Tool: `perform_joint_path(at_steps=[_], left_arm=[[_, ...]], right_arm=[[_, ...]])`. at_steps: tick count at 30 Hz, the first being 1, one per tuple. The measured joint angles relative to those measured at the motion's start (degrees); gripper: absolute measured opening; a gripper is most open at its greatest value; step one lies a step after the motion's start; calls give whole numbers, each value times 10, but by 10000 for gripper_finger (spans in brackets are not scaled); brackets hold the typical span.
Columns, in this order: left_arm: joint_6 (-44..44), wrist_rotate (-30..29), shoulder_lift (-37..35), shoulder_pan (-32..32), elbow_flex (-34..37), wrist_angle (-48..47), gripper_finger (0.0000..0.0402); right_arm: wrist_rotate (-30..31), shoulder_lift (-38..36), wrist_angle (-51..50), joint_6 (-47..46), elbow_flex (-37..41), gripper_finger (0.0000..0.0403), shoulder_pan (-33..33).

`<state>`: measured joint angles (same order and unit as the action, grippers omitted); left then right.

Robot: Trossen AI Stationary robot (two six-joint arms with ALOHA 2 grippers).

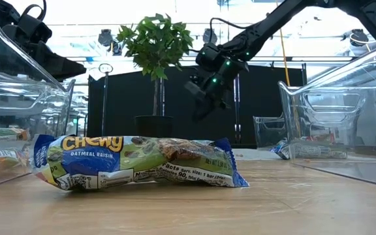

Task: Pick and place Granola Bars by type
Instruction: Put the top blue granola bar into the bottom right transparent bin

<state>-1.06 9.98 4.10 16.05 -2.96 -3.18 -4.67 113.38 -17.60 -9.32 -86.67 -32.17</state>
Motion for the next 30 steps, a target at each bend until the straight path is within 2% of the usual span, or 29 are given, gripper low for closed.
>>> perform_joint_path(at_steps=[2,7,14,30], left_arm=[[0,0,0,0,0,0,74],[0,0,0,0,0,0,74],[0,0,0,0,0,0,74],[0,0,0,0,0,0,74]], right_arm=[[6,0,-6,-4,0,1,5],[69,0,-18,-20,6,0,12],[104,0,-49,-43,7,0,5],[106,0,-33,-87,27,0,-18]])
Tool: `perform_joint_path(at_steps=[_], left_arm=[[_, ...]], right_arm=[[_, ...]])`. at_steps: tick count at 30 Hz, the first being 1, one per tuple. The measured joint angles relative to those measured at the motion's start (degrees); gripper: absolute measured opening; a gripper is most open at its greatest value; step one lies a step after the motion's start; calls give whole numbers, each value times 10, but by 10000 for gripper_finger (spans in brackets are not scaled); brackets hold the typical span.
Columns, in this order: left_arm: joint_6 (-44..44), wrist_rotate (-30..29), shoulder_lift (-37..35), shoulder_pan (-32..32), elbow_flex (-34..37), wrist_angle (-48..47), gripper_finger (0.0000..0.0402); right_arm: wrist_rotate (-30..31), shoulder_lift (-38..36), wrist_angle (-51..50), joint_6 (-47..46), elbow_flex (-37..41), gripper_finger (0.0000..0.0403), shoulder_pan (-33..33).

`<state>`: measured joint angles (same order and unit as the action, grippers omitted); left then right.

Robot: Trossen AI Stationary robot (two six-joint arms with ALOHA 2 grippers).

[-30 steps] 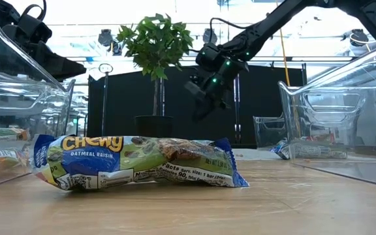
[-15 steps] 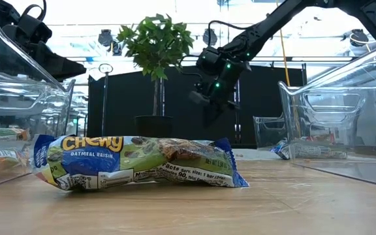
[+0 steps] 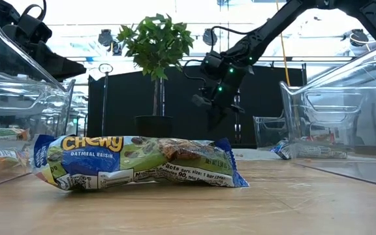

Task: Pick and place Granola Bars by type
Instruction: Put the top blue granola bar into the bottom right transparent bin

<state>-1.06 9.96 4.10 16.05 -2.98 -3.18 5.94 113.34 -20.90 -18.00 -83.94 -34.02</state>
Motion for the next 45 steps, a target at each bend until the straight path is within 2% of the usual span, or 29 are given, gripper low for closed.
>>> perform_joint_path(at_steps=[8,15,20,25,30,33,42,45], left_arm=[[0,0,0,0,0,0,74],[0,0,0,0,0,0,74],[0,0,0,0,0,0,74],[0,0,0,0,0,0,74],[0,0,0,0,0,0,74],[0,0,0,0,0,1,74],[0,0,0,0,0,2,74],[0,0,0,0,0,4,74]], right_arm=[[-4,0,17,-9,0,0,0],[-98,-8,13,0,0,0,0],[-112,-21,28,2,0,0,13],[-167,-22,16,1,-29,0,16],[-166,0,-62,6,-83,0,14],[-168,6,-70,-5,-95,0,14],[-212,59,-10,-53,-96,0,15],[-210,70,-1,-62,-96,0,14]])
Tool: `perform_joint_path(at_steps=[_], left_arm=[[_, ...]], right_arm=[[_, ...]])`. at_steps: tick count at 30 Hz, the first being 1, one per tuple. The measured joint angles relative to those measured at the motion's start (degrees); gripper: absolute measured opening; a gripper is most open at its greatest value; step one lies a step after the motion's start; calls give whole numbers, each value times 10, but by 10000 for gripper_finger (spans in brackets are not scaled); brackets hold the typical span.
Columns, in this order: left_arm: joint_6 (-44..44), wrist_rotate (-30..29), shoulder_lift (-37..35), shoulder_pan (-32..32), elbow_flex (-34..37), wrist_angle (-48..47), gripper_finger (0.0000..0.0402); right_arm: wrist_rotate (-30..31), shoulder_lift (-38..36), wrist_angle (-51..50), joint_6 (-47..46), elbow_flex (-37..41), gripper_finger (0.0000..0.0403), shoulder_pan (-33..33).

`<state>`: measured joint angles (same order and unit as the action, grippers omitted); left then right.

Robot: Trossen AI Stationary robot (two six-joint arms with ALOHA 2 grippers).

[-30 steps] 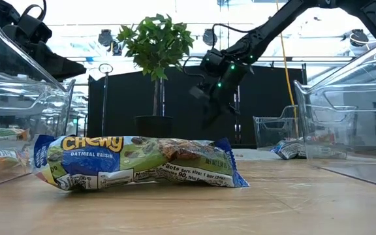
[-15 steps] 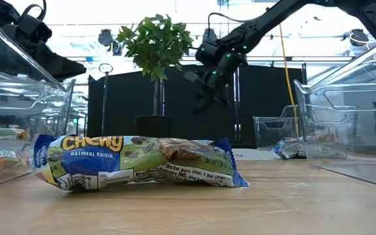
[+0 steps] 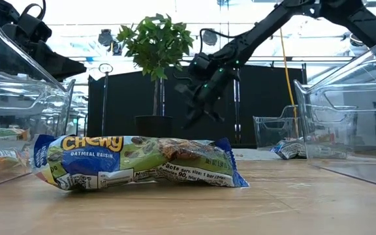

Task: Pick and place Granola Bars by type
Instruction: Put the top blue granola bar into the bottom right transparent bin

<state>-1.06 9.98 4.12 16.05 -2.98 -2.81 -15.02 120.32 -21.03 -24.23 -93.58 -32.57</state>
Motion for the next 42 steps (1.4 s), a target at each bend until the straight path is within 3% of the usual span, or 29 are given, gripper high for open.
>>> perform_joint_path(at_steps=[4,15,21,29,33,42], left_arm=[[0,0,0,0,0,0,74],[0,0,0,0,0,0,74],[0,0,0,0,0,0,74],[0,0,0,0,0,0,74],[0,0,0,0,0,0,74],[0,0,0,0,0,0,74]], right_arm=[[43,6,1,-13,0,0,-12],[48,6,-79,-41,0,0,-47],[91,6,-83,-39,16,0,-57],[91,12,-59,-40,46,0,-65],[60,20,-87,-33,52,0,-66],[27,-4,-161,7,57,0,-11]])
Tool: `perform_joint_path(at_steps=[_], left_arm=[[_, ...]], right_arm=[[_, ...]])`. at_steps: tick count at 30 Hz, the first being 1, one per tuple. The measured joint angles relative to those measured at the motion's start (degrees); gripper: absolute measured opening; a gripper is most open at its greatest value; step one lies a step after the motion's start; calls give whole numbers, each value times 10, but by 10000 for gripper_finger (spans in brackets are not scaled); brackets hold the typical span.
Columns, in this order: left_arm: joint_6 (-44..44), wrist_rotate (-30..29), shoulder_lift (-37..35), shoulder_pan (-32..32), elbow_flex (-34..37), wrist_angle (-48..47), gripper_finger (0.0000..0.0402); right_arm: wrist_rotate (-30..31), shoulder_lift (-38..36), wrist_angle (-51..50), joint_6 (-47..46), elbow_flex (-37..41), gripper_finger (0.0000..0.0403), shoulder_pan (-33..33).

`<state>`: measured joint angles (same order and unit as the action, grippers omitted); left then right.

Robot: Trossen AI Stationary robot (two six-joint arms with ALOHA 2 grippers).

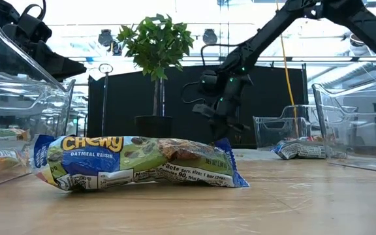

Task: Pick and place Granola Bars by type
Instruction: Put the top blue granola bar into the bottom right transparent bin

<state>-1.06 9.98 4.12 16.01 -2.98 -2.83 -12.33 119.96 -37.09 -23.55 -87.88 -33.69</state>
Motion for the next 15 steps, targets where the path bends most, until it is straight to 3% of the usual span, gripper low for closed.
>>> perform_joint_path(at_steps=[10,15], left_arm=[[0,0,0,0,0,0,74],[0,0,0,0,0,0,74]], right_arm=[[19,-23,-134,42,1,0,109],[71,-35,-113,119,1,0,175]])
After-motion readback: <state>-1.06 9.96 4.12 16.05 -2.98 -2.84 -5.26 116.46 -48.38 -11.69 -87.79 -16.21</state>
